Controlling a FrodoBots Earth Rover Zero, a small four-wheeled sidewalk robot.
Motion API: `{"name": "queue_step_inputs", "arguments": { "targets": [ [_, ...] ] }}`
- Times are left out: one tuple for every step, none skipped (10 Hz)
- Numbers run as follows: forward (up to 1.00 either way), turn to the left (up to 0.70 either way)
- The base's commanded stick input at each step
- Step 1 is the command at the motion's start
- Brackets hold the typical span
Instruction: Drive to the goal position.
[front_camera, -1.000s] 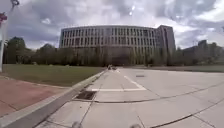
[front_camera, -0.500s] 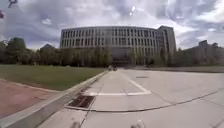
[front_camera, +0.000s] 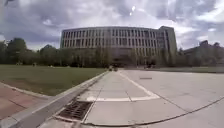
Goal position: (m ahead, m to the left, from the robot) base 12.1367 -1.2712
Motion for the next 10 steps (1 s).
{"name": "queue_step_inputs", "arguments": {
  "targets": [
    [0.7, 0.0],
    [0.7, 0.0],
    [0.7, 0.0],
    [0.7, 0.0],
    [0.7, 0.0],
    [0.7, 0.0],
    [0.7, 0.0],
    [0.7, 0.0],
    [0.7, 0.0],
    [0.7, 0.0]
  ]
}}
